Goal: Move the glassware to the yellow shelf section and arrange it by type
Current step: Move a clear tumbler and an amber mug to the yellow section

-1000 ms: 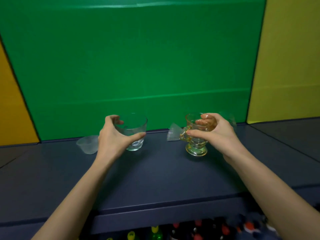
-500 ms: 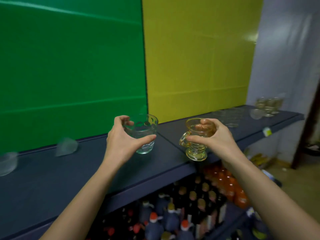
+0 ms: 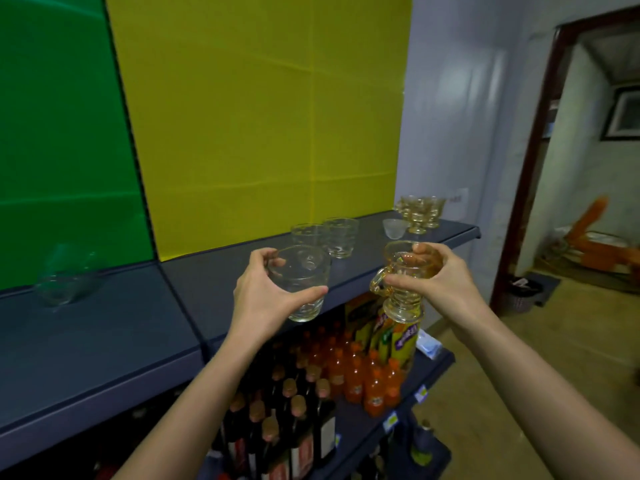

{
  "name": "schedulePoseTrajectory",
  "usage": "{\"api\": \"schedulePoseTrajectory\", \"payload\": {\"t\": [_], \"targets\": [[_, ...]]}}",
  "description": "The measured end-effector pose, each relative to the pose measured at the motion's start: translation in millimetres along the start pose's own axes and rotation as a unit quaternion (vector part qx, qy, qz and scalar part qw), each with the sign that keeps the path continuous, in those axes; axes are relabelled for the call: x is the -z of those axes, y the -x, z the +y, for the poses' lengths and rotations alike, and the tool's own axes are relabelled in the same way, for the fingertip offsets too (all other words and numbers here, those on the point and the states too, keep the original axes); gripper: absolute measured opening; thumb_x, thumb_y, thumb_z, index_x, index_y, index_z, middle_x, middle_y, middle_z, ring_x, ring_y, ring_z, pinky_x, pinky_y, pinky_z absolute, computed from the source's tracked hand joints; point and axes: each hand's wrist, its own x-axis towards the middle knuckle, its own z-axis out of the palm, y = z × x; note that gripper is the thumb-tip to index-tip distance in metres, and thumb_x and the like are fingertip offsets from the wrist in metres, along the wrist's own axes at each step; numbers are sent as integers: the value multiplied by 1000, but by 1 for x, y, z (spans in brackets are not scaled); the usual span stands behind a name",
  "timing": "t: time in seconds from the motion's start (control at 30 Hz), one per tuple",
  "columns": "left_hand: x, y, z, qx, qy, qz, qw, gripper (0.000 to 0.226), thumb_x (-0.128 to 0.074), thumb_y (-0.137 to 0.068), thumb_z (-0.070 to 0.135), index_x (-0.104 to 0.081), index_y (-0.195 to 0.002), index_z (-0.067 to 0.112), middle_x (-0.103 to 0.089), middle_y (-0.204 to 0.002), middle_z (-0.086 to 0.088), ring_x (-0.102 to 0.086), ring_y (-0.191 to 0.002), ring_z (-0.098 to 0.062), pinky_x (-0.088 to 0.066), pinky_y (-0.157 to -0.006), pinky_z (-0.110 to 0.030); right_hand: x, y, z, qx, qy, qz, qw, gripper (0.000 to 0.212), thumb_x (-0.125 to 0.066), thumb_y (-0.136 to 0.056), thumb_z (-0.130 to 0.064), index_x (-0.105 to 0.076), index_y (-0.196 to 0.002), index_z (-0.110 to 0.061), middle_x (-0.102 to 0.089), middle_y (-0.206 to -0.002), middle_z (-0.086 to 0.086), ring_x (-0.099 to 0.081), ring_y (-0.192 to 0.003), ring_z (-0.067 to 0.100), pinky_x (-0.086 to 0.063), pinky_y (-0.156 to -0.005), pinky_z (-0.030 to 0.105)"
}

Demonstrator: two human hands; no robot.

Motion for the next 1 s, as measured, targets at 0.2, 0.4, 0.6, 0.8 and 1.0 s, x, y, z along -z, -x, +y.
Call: {"api": "schedulePoseTrajectory", "payload": {"t": [0.2,0.4,0.6,0.8,1.0], "targets": [[-63,-26,3,0,-9,-10,1000,91,-87,-44,41,-45,-120,15,-59,-106,6,-56,-106,-17,-45,-92,-35,37,-40,25,2,-23,7,1000,63,-84,-57,-12,-51,-111,-15,-63,-111,4,-59,-104,19,-47,-85,30],[-113,-63,-7,2,-24,16,1000,91,-88,-43,38,-47,-120,14,-58,-103,7,-56,-107,-17,-44,-94,-33,51,-100,54,13,-25,-5,1000,62,-85,-56,-13,-51,-108,-17,-63,-103,-2,-60,-102,17,-48,-88,31],[-138,-94,-14,19,-34,63,997,90,-88,-41,39,-47,-119,17,-61,-108,4,-58,-105,-17,-46,-94,-37,51,-166,72,28,-25,-38,999,65,-88,-49,-22,-57,-107,-20,-67,-105,-3,-62,-103,16,-49,-93,36],[-156,-108,-16,25,-79,96,992,91,-88,-41,39,-48,-119,15,-60,-113,1,-56,-105,-17,-45,-93,-35,40,-212,84,36,-66,-91,993,58,-87,-51,-20,-57,-101,-24,-66,-105,-3,-61,-104,16,-48,-92,34],[-172,-112,-14,22,-157,122,980,91,-87,-46,38,-47,-124,12,-48,-120,-4,-51,-108,-19,-41,-94,-33,32,-241,99,34,-102,-140,984,60,-86,-54,-17,-56,-106,-21,-65,-109,-1,-61,-103,15,-47,-85,27]]}}
